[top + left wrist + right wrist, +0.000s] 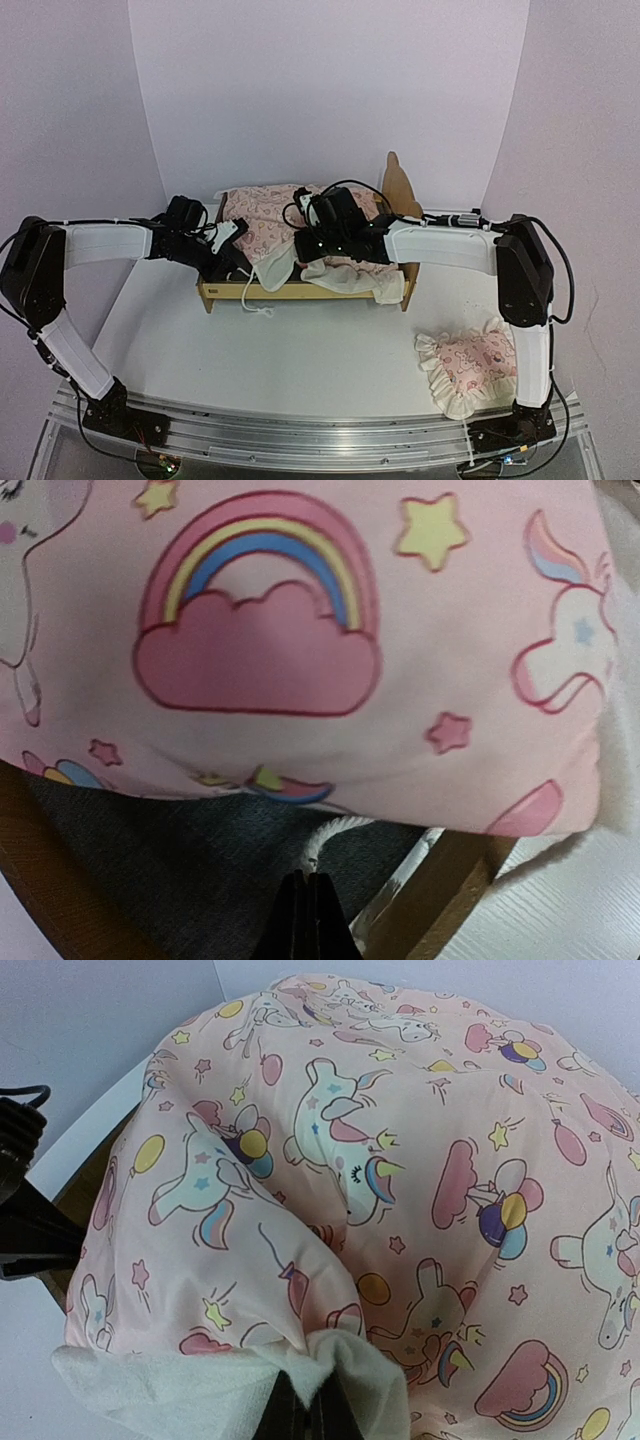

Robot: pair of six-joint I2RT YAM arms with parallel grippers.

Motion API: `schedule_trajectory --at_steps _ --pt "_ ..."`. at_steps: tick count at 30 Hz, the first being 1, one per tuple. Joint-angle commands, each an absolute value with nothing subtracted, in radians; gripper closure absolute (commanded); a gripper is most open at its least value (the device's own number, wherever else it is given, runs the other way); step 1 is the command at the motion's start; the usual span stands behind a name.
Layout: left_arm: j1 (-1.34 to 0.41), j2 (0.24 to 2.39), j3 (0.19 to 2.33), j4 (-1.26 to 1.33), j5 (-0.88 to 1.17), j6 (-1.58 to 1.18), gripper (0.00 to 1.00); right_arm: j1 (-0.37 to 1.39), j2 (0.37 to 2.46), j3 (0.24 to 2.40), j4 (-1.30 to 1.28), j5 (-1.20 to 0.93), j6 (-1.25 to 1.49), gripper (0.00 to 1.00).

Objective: Set up the pet bed

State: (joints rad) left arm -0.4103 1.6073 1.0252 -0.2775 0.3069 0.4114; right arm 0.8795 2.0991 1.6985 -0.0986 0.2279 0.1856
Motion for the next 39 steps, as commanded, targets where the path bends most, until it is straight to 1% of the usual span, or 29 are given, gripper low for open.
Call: schedule_trajectory --at_steps 1,6,12,20,24,29,32,34,39 --pt "-0.398 1.621 1.068 -0.216 0.304 0.441 1.00 0.872 2.043 1.692 -0.064 0.223 0.197 1.00" --pt "-0.412 1.627 1.052 -0.228 0.366 0.455 1.00 0.873 2.044 1.692 -0.061 0.225 0.192 1.00" --pt "-0.443 1.629 1.037 -0.316 0.451 0.417 1.00 0.873 2.045 1.692 -0.061 0.229 0.189 1.00" --pt "-0.439 1.638 1.045 -0.388 0.374 0.412 0.99 0.873 2.045 1.695 -0.061 0.225 0.187 1.00" --pt "-0.423 1.633 1.072 -0.443 0.362 0.439 0.85 0.872 2.054 1.699 -0.061 0.202 0.196 1.00" --pt "-0.416 1.619 1.179 -0.519 0.394 0.450 0.71 0.875 2.075 1.711 -0.061 0.159 0.222 1.00" --pt "-0.414 1.598 1.199 -0.562 0.423 0.483 0.64 0.882 2.092 1.718 -0.060 0.141 0.242 1.00" --pt "-0.412 1.576 1.184 -0.578 0.432 0.524 0.60 0.890 2.110 1.732 -0.060 0.113 0.256 1.00" --pt "-0.391 1.492 1.124 -0.588 0.503 0.680 0.58 0.897 2.168 1.772 -0.059 0.085 0.306 1.00"
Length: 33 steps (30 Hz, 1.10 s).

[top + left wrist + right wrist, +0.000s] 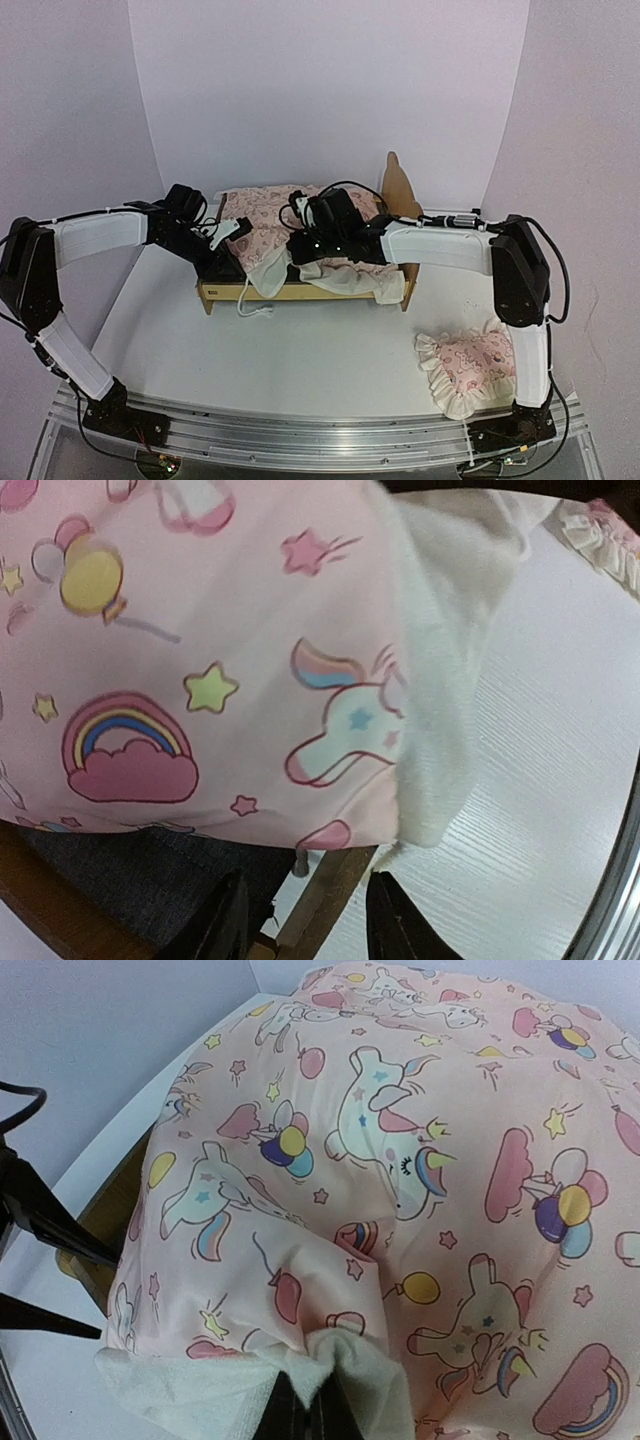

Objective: Set up the pet bed

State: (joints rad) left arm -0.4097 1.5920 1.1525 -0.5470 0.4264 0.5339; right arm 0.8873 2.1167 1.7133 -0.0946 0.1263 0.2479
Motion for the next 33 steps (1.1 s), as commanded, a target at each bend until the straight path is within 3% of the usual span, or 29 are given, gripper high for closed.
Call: schedule_trajectory --at_steps 1,8,19,25,29,33 --pt "-0.389 1.474 1.110 -0.578 0.509 0.713 0.57 0.897 2.181 1.778 -0.059 0.090 0.318 0.97" --pt "-0.388 1.448 1.031 -0.593 0.484 1.007 0.45 0.897 2.224 1.835 -0.168 0.092 0.335 0.64" --pt "-0.404 1.604 1.064 -0.540 0.373 1.047 0.46 0.898 1.977 1.683 -0.212 0.031 0.265 0.49" --pt "-0.417 1.641 1.049 -0.547 0.370 1.065 0.56 0.923 1.875 1.544 -0.204 -0.053 0.232 0.50" --pt "-0.420 1.646 1.053 -0.559 0.364 1.064 0.80 0.978 1.819 1.397 -0.063 -0.097 0.108 0.49" --pt "-0.421 1.660 1.133 -0.649 0.369 1.016 1.00 1.034 1.774 1.139 0.300 -0.082 -0.024 0.51"
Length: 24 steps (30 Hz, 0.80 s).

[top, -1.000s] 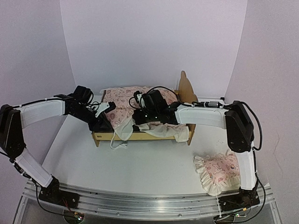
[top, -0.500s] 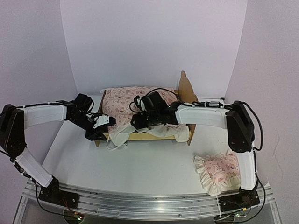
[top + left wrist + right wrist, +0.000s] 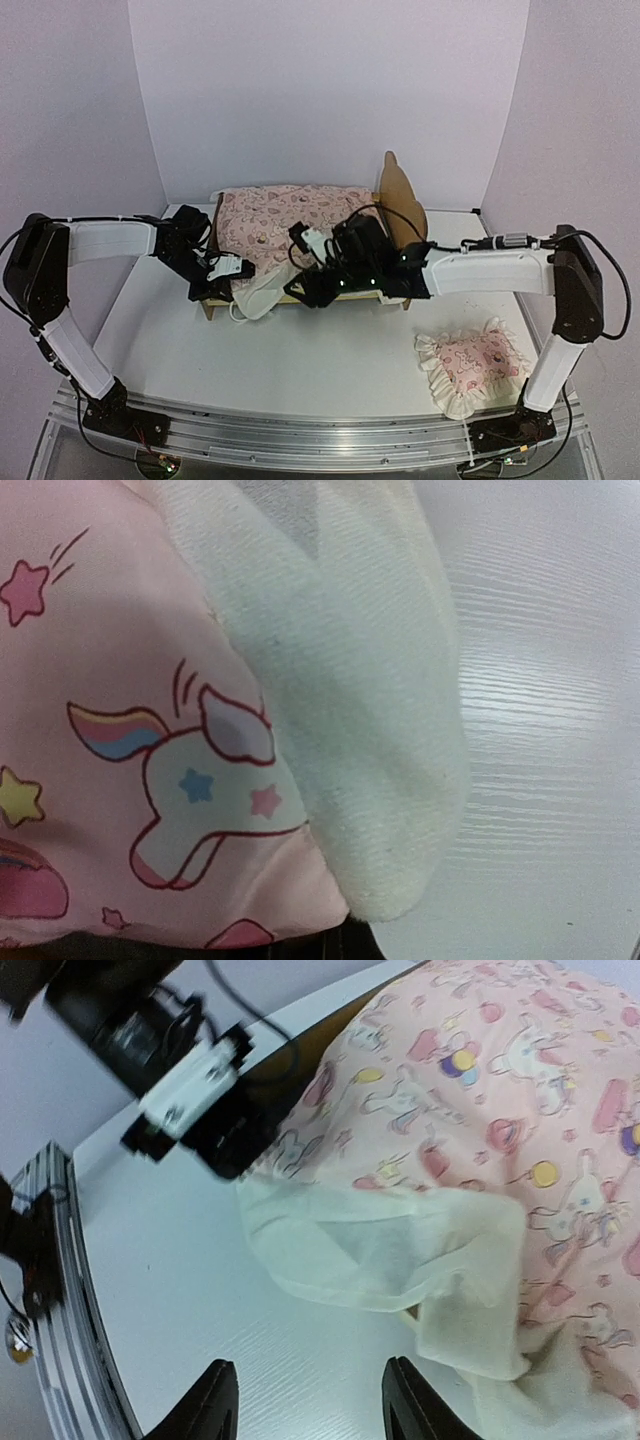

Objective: Set up the pet bed

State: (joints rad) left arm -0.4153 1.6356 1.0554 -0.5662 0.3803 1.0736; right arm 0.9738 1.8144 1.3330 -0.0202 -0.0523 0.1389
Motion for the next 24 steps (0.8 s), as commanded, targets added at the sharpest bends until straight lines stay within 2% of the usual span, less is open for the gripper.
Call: schedule_trajectory --at_steps 1,7,11,19,24 --pt "-0.421 1.665 1.171 -0.682 0.379 0.994 1.00 1.049 1.782 1.100 0.383 -0.075 -0.056 0.53" --pt "-0.443 1.693 1.436 -0.905 0.495 0.837 1.00 1.099 1.939 1.039 0.762 -0.010 -0.095 0.59" --pt "-0.447 1.703 1.535 -0.997 0.547 0.767 1.00 1.105 2.107 1.073 0.992 0.076 -0.039 0.65" --pt "-0.456 1.712 1.597 -1.041 0.634 0.663 1.00 1.105 2.319 1.276 1.107 0.322 -0.021 0.67" --pt "-0.457 1.723 1.623 -1.042 0.657 0.633 1.00 1.106 2.394 1.354 1.125 0.357 -0.013 0.66"
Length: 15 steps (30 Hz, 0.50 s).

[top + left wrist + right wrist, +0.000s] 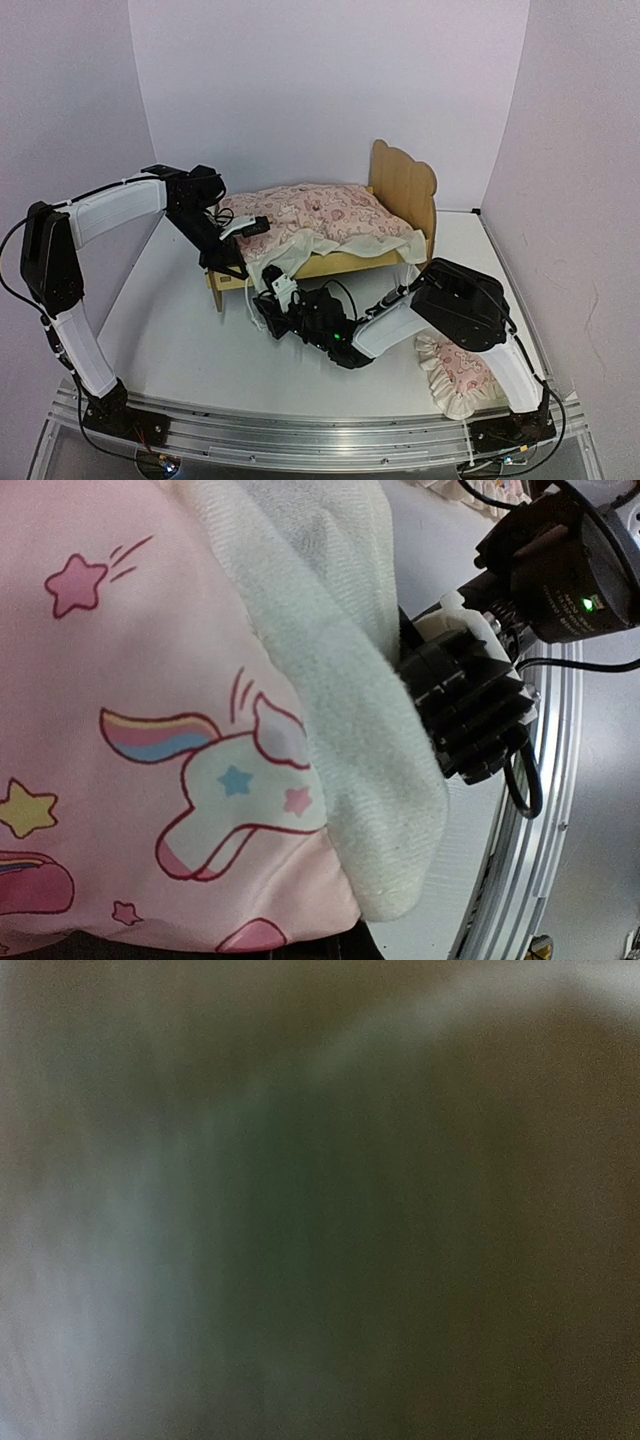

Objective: Set up the pet bed

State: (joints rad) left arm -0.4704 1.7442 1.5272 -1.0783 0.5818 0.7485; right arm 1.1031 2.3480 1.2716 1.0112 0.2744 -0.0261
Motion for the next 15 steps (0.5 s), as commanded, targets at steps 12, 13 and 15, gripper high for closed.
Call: schedule_trajectory --at_steps 12,13,15 --pt "-0.459 1.740 1.632 -1.027 0.689 0.601 1.00 1.104 2.443 1.406 1.127 0.404 0.013 0.92" --pt "-0.458 1.740 1.632 -1.020 0.686 0.592 1.00 1.104 2.439 1.399 1.126 0.403 0.017 0.98" --pt "-0.456 1.745 1.627 -0.998 0.653 0.573 1.00 1.103 2.423 1.362 1.125 0.398 0.024 1.00"
